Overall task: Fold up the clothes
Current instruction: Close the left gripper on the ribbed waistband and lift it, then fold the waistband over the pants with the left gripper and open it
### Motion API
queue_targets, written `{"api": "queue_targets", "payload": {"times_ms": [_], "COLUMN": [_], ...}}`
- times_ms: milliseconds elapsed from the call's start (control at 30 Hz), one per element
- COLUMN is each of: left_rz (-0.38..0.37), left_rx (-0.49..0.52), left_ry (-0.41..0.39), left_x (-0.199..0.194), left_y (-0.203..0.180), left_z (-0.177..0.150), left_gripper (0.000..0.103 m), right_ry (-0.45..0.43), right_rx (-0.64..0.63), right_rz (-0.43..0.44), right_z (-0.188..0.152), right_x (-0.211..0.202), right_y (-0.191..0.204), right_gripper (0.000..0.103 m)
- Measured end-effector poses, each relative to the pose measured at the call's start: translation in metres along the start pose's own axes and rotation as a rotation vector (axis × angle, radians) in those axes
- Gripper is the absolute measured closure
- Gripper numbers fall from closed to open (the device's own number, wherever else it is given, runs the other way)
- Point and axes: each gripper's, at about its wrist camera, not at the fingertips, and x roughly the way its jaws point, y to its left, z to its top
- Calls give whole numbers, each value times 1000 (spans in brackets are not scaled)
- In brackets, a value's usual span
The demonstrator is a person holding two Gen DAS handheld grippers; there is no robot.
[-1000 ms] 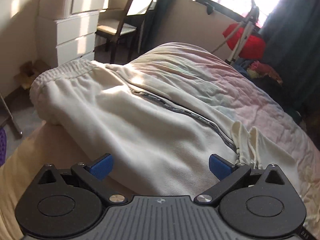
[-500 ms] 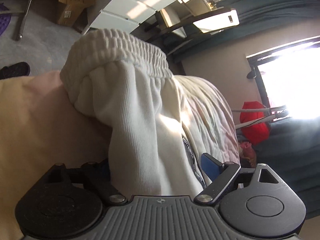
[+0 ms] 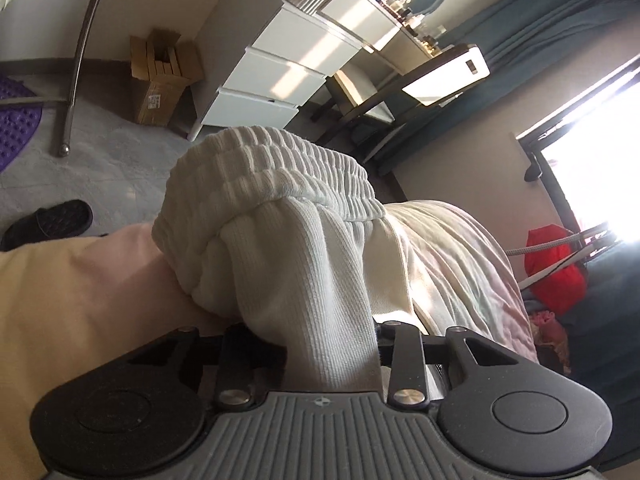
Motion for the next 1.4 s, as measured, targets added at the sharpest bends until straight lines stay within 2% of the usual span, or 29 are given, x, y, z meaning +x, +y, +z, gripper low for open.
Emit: {"api": "queue_targets", "payload": {"times_ms": [67,133,300,433,567,733,867,1000,1200,1267,1333,1367,1400], "left_rz": [12,14,18,-57,-140,-249,-339,-418,-424,-422,-433,-440,-434], "left_rx": [66,163,405,611,737,861,1028,1162,1382,1430,1452,1461,1468], "left_ry": [-44,-125,-330,-521,-638,-656,-654,-559,-430,-393,-374,-358,-346], "left_x": [-5,-17,-48,-85,-118,-134,-127,-92,-35,-21,-14,-11,-8], "left_y": [-12,-37,-101,-164,-224,-290,-324,-337,-307,-297,-289,-285,-282], "left_z": [-3,-12,-36,-77,-136,-218,-301,-368,-439,-448,-449,-446,-444], "left_gripper": [80,84,84,84,85,85,85,84,83,77,67,50,40], "right_ry": [-5,-10,-22,-81,-122,-197,-244,-275,-317,-310,-295,-287,-281], "right_rx": [10,21,47,94,126,181,267,363,413,437,468,483,495], "right_rz": [5,11,25,16,-4,-49,-80,-83,-67,-53,-42,-34,-26], "right_z": [2,3,8,16,23,33,40,39,39,39,38,38,38], "right_x": [-1,-2,-4,-16,-26,-42,-52,-55,-55,-50,-45,-42,-39], "right_y": [-2,-3,-7,-19,-31,-53,-80,-105,-115,-119,-123,-125,-126], "right_gripper": [20,19,20,20,20,20,20,20,20,20,20,20,20]}}
